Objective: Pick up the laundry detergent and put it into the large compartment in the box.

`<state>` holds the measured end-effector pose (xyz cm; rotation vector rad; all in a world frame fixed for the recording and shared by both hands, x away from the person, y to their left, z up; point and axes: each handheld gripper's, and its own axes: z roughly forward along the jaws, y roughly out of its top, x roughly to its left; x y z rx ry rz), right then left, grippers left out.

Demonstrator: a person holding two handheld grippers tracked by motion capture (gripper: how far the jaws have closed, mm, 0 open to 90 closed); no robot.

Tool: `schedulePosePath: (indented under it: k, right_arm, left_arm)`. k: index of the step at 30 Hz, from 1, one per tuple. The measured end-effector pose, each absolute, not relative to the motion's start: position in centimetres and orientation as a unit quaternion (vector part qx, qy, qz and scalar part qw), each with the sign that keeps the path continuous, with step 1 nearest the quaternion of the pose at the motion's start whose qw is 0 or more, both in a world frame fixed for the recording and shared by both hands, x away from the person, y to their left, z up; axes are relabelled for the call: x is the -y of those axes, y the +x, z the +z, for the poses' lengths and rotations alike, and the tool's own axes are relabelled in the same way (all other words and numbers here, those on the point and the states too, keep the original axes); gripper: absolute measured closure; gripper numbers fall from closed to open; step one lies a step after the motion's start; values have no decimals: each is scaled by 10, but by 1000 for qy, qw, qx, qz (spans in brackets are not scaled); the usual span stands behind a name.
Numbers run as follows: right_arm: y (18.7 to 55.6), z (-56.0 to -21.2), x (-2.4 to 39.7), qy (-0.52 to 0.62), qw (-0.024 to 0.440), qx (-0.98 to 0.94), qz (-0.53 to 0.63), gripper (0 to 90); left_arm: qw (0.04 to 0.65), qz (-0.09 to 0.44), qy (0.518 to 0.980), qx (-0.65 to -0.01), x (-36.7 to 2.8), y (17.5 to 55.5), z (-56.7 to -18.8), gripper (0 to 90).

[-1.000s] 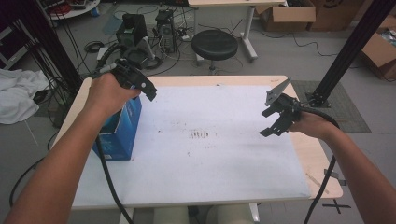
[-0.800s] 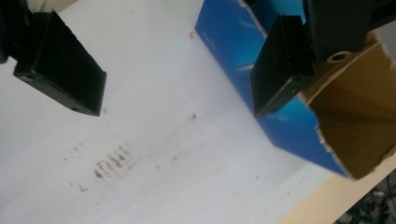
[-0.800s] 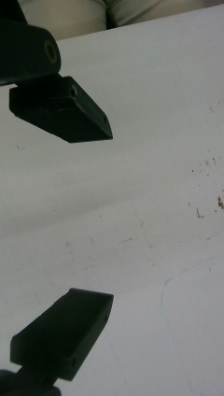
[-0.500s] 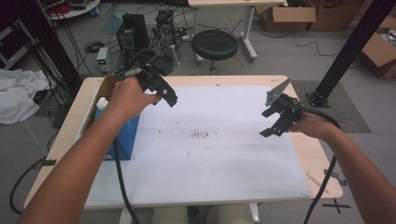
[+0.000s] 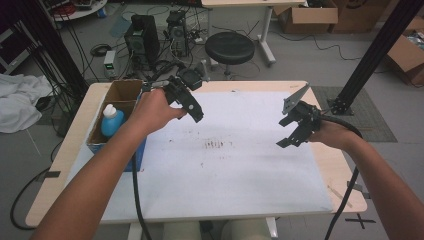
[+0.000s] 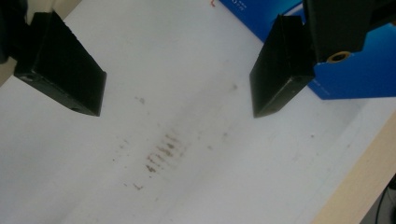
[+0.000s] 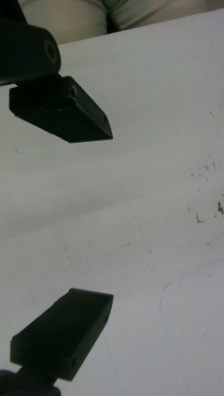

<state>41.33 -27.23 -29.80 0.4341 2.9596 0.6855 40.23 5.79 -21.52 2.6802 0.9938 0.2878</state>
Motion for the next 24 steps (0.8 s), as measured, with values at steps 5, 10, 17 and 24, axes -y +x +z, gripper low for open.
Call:
schedulePosePath:
  k: [5,10,17,24]
  right_arm:
    - [414,-297,272,141,36,-964,224,174]
    - [414,-298,270,137,35,-964,224,174]
    - [417,-299,269,135,35,-964,226,173]
    - [417,-299,267,136,35,-964,225,173]
  left_arm:
    - [130,96,932,-325,-46,402,-223,195]
    - [132,90,937,-310,-37,403,-228,196]
    - [130,81,941,-302,-31,403,-236,197]
    - [133,80,941,-301,-32,405,-239,200]
